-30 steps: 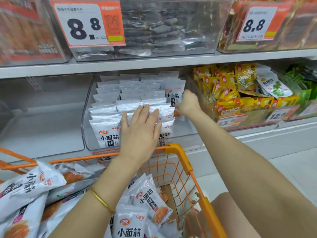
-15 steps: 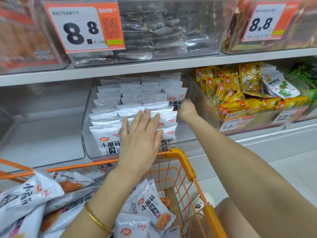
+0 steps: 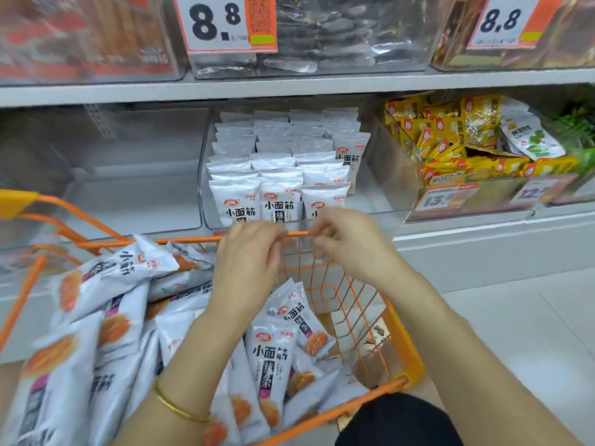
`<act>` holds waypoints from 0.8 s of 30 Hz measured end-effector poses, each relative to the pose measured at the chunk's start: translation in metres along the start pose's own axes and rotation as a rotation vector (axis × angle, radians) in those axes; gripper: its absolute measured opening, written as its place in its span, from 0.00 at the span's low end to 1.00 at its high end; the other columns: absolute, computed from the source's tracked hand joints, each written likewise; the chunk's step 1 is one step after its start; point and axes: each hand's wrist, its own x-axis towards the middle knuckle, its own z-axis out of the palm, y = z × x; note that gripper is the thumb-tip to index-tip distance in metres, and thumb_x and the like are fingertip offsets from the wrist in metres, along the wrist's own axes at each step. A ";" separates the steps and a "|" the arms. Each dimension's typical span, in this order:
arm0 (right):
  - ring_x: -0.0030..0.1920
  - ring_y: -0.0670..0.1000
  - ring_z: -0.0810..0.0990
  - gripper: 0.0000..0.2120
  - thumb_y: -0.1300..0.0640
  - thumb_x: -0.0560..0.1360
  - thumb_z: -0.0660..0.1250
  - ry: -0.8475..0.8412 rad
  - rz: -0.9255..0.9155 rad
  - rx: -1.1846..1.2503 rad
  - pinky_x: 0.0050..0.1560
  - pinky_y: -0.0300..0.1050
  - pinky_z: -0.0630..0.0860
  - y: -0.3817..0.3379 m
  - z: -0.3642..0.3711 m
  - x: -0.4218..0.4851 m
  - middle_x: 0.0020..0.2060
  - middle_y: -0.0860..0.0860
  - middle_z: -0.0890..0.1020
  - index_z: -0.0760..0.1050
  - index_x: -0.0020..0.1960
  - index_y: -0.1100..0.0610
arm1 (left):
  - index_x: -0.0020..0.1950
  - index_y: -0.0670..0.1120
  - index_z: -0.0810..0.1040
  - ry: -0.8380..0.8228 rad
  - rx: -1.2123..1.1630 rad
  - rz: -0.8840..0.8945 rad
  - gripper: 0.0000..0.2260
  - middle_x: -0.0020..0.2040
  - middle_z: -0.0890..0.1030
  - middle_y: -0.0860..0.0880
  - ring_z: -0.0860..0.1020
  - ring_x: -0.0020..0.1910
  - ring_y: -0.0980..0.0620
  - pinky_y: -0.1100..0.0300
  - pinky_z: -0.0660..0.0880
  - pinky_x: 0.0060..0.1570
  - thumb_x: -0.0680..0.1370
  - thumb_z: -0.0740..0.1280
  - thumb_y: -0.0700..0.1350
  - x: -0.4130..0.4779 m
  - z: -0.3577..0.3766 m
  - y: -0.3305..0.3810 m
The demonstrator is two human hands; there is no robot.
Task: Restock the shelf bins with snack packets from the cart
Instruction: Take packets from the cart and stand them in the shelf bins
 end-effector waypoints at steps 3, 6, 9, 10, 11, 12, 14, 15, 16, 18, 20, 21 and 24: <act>0.54 0.57 0.78 0.11 0.62 0.77 0.63 -0.404 0.068 -0.338 0.51 0.45 0.73 0.011 0.054 0.005 0.53 0.59 0.80 0.77 0.57 0.64 | 0.50 0.48 0.81 -0.022 -0.042 -0.038 0.10 0.49 0.82 0.50 0.75 0.50 0.46 0.54 0.69 0.52 0.73 0.65 0.36 -0.003 0.000 -0.004; 0.38 0.55 0.75 0.06 0.61 0.78 0.62 -0.583 0.243 -0.445 0.37 0.46 0.72 0.045 0.104 0.010 0.43 0.59 0.79 0.75 0.48 0.64 | 0.50 0.48 0.82 -0.042 -0.055 -0.068 0.10 0.49 0.82 0.50 0.74 0.51 0.47 0.55 0.68 0.51 0.74 0.65 0.36 -0.005 -0.002 -0.003; 0.29 0.49 0.67 0.10 0.54 0.78 0.63 -0.642 0.328 -0.468 0.30 0.42 0.67 0.063 0.118 0.009 0.32 0.52 0.70 0.70 0.43 0.60 | 0.51 0.49 0.82 -0.083 -0.052 -0.087 0.11 0.49 0.82 0.52 0.75 0.52 0.48 0.53 0.70 0.53 0.75 0.64 0.38 -0.005 0.000 -0.005; 0.30 0.50 0.70 0.11 0.52 0.77 0.63 -0.635 0.334 -0.454 0.31 0.41 0.69 0.065 0.118 0.008 0.33 0.52 0.72 0.71 0.45 0.60 | 0.51 0.49 0.82 -0.090 -0.057 -0.094 0.11 0.49 0.81 0.52 0.74 0.52 0.48 0.53 0.70 0.54 0.75 0.63 0.38 -0.005 0.001 -0.005; 0.34 0.51 0.74 0.12 0.51 0.77 0.64 -0.626 0.337 -0.439 0.35 0.42 0.73 0.066 0.117 0.009 0.37 0.54 0.76 0.73 0.47 0.61 | 0.52 0.49 0.82 -0.098 -0.060 -0.101 0.11 0.50 0.81 0.52 0.74 0.53 0.48 0.53 0.70 0.54 0.76 0.63 0.38 -0.004 0.001 -0.005; 0.38 0.53 0.77 0.13 0.51 0.76 0.65 -0.624 0.352 -0.417 0.40 0.43 0.77 0.067 0.117 0.009 0.42 0.55 0.79 0.76 0.51 0.61 | 0.52 0.49 0.81 -0.108 -0.057 -0.106 0.11 0.50 0.81 0.52 0.74 0.53 0.49 0.54 0.69 0.54 0.76 0.63 0.39 -0.004 0.001 -0.004; 0.44 0.54 0.79 0.14 0.53 0.77 0.66 -0.648 0.396 -0.384 0.50 0.47 0.80 0.063 0.113 0.007 0.45 0.57 0.80 0.76 0.56 0.63 | 0.53 0.50 0.81 -0.126 -0.056 -0.110 0.10 0.51 0.81 0.53 0.73 0.54 0.50 0.55 0.68 0.54 0.76 0.63 0.40 -0.004 0.001 -0.002; 0.47 0.55 0.80 0.14 0.55 0.77 0.65 -0.638 0.389 -0.393 0.52 0.47 0.79 0.059 0.109 0.006 0.46 0.57 0.79 0.76 0.57 0.64 | 0.54 0.50 0.81 -0.133 -0.060 -0.110 0.10 0.51 0.80 0.53 0.73 0.54 0.50 0.55 0.68 0.54 0.76 0.63 0.41 -0.004 0.001 -0.002; 0.50 0.56 0.80 0.13 0.56 0.77 0.65 -0.600 0.362 -0.409 0.51 0.46 0.78 0.054 0.103 0.006 0.48 0.57 0.79 0.75 0.58 0.64 | 0.54 0.49 0.80 -0.139 -0.060 -0.108 0.10 0.52 0.80 0.52 0.73 0.54 0.50 0.55 0.68 0.54 0.77 0.64 0.42 -0.004 0.000 -0.003; 0.55 0.57 0.78 0.12 0.60 0.77 0.64 -0.466 0.295 -0.398 0.48 0.46 0.75 0.043 0.087 0.005 0.53 0.58 0.80 0.75 0.59 0.62 | 0.56 0.49 0.79 -0.154 -0.058 -0.109 0.10 0.52 0.80 0.52 0.72 0.54 0.49 0.54 0.69 0.55 0.77 0.65 0.45 -0.005 0.001 -0.005; 0.55 0.58 0.78 0.10 0.62 0.76 0.63 -0.333 0.222 -0.365 0.50 0.47 0.74 0.032 0.067 0.000 0.53 0.58 0.80 0.75 0.57 0.61 | 0.59 0.48 0.78 -0.150 -0.094 -0.121 0.12 0.53 0.80 0.51 0.73 0.54 0.49 0.52 0.70 0.56 0.76 0.65 0.48 -0.004 0.000 -0.005; 0.55 0.57 0.77 0.09 0.62 0.76 0.63 -0.285 0.191 -0.346 0.50 0.47 0.74 0.028 0.055 -0.004 0.53 0.57 0.80 0.74 0.55 0.60 | 0.60 0.48 0.77 -0.146 -0.136 -0.135 0.13 0.52 0.79 0.52 0.74 0.54 0.50 0.52 0.71 0.56 0.76 0.66 0.50 -0.004 -0.001 -0.004; 0.49 0.53 0.77 0.07 0.61 0.76 0.64 -0.207 0.118 -0.155 0.43 0.44 0.73 0.014 0.021 -0.018 0.46 0.53 0.78 0.74 0.54 0.60 | 0.60 0.50 0.75 -0.163 -0.253 -0.153 0.14 0.52 0.78 0.53 0.74 0.51 0.54 0.59 0.71 0.51 0.76 0.65 0.52 0.002 -0.007 0.009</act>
